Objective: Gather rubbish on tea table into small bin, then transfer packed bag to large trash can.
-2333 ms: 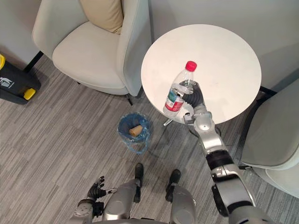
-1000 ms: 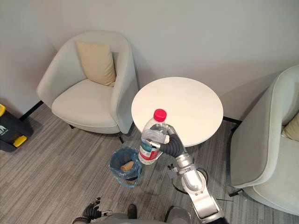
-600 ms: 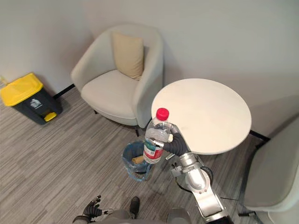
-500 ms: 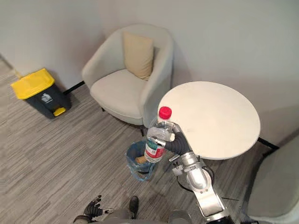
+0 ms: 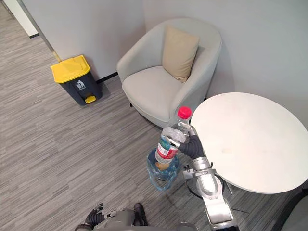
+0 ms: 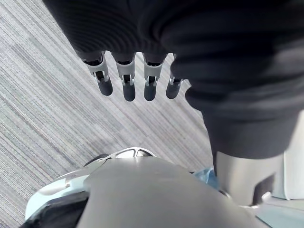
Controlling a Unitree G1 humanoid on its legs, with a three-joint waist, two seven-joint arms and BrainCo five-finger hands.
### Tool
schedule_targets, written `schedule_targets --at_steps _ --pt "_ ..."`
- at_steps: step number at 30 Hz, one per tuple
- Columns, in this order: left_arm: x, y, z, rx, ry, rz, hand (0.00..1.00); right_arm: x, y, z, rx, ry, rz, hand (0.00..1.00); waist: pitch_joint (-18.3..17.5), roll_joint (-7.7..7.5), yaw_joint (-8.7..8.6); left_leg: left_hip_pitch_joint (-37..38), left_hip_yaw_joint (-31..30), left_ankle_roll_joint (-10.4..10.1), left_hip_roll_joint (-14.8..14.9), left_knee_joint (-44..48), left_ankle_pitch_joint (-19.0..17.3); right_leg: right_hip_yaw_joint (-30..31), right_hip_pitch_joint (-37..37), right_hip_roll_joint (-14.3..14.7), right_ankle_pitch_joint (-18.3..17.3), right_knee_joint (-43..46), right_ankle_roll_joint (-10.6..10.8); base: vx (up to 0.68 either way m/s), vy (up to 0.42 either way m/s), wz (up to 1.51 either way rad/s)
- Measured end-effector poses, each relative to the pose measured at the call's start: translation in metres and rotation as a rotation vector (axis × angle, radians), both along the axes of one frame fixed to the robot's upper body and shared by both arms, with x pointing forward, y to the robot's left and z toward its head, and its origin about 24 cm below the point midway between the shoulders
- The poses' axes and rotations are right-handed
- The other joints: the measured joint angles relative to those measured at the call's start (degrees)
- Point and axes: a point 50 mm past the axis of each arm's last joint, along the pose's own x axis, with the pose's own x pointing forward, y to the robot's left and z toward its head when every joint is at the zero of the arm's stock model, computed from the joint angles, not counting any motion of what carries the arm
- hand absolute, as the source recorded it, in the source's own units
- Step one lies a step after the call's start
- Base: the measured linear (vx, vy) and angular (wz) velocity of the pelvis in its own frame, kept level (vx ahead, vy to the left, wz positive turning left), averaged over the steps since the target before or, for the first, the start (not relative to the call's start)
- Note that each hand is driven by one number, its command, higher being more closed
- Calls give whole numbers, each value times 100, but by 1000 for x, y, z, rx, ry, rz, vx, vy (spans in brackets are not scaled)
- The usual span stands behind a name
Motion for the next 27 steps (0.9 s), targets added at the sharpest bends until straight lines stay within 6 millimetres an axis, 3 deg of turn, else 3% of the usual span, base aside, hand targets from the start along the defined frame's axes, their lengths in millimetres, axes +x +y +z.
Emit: schedule_targets --at_steps 4,5,8,9,11,13,14,15,18,20,24,26,27 --pt "2 5 2 11 -11 -12 0 1 1 -2 4 6 -1 100 59 -179 -6 -154 39 -45 -96 603 -571 125 -388 -353 -583 899 86 43 66 -7" --pt "5 6 3 14 -19 -21 0 2 1 -4 -3 17 0 100 54 -221 -2 -216 13 -16 -90 791 -730 214 -547 -449 -616 1371 115 177 91 3" --pt "7 9 4 22 -23 -23 0 3 5 -14 -29 68 13 100 45 -217 -33 -157 -154 82 -94 885 -806 419 -1092 -502 -285 2580 -129 178 67 19" --pt "7 7 4 19 -18 -27 0 3 8 -17 -29 81 23 100 53 -240 -57 -41 -284 74 -89 769 -801 428 -1227 -472 -362 2846 -142 229 15 36" --pt "6 9 3 27 -2 -34 0 4 14 -15 -36 75 53 100 47 -250 -52 156 -365 -18 -85 483 -731 409 -1459 -380 -542 2634 -200 197 -47 28" --pt "4 8 3 26 6 -36 0 8 19 -12 -47 56 75 100 29 -241 -63 441 -380 -146 -64 126 -597 269 -1830 -243 -493 2093 -211 186 -115 23" --pt "4 9 3 29 6 -37 0 10 19 -10 -47 50 75 100 7 -275 -65 483 -416 -187 -93 83 -580 271 -1900 -155 -215 1595 -285 190 -148 53" --pt "3 13 2 38 17 -37 0 10 17 -11 -50 52 70 100 -31 -348 -138 512 -585 -246 -149 131 -614 298 -1892 -121 445 1331 -290 220 -157 52" --pt "-6 -2 -3 -2 42 -25 0 10 11 -13 -78 67 62 100 -110 78 -147 534 -663 -321 118 75 -586 133 -1644 120 464 936 -333 200 -145 16" --pt "-7 -5 -3 -12 45 -19 0 6 6 -19 -76 91 42 100 -106 177 -160 453 -653 -329 306 425 -580 36 -1395 262 451 685 -381 152 -142 16" --pt "-5 -3 -2 -20 31 8 0 -3 1 -27 -45 135 24 100 -70 189 -138 131 -650 -421 936 2078 -320 -40 -435 643 537 -67 -523 167 -107 -4" --pt "-4 -1 -2 -14 32 7 0 -4 4 -22 -27 114 27 100 -32 82 -139 75 -680 -414 910 2202 -255 8 -320 619 612 -245 -568 136 -12 -17" --pt "-3 -1 -2 -15 29 6 0 -2 5 -17 -8 91 23 100 -6 102 -143 73 -729 -427 769 1959 -607 102 -338 579 673 -330 -592 117 28 -21"
